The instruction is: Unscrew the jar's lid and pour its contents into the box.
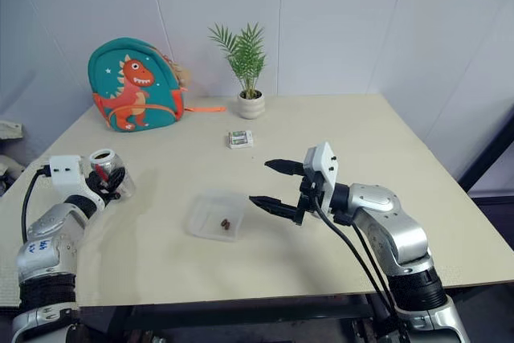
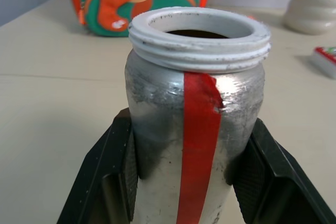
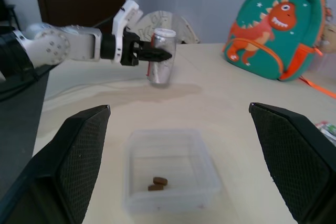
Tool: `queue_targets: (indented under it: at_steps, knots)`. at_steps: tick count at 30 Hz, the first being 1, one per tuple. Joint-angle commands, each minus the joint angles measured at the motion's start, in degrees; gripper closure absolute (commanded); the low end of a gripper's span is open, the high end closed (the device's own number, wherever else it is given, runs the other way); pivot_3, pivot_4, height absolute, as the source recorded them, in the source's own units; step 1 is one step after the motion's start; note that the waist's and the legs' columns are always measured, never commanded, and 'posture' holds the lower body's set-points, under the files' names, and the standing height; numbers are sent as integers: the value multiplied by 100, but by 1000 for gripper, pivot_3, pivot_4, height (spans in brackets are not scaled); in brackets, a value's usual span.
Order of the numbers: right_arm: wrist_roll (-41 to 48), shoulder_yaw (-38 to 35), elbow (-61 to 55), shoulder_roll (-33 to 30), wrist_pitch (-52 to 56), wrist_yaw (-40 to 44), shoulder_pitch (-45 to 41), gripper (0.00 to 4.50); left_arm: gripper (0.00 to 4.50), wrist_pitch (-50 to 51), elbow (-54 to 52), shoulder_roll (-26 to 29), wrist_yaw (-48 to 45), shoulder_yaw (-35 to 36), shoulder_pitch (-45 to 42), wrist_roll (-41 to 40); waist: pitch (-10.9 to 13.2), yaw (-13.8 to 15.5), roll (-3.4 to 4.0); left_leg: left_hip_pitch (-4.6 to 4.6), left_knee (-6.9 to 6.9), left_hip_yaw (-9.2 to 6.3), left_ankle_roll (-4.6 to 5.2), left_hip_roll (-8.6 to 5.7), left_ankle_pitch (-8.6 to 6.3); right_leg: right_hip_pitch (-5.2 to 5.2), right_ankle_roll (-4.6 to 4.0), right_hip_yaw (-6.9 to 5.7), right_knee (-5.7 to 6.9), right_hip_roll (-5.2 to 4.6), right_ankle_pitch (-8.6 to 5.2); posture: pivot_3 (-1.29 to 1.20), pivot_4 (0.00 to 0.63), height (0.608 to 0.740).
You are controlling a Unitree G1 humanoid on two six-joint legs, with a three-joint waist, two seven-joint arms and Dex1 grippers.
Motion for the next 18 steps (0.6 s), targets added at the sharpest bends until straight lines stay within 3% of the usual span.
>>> queue_targets:
  at_steps: [1, 12, 18]
  knots:
    - [-22, -14, -40, 66, -161, 48, -116, 13, 2546, -860, 433, 82, -69, 178, -22, -161, -2, 5, -3, 0, -1, 2, 0, 0, -1, 1, 1, 0, -1, -2, 1, 0, 150, 740]
    - [35, 49, 18, 180, -120, 97, -222, 13, 2546, -1598, 1005, 106, -157, -60, 317, -194, -3, -5, -4, 3, -2, 5, 0, 0, -1, 1, -2, -2, 0, -4, 3, 0, 150, 740]
    - [65, 83, 61, 219, -83, 205, -274, 0, 590, -1391, 818, 204, -84, 22, 560, -325, -3, -13, -4, 3, -3, 6, 0, 1, -2, 0, -2, -2, -1, -4, 4, 0, 150, 740]
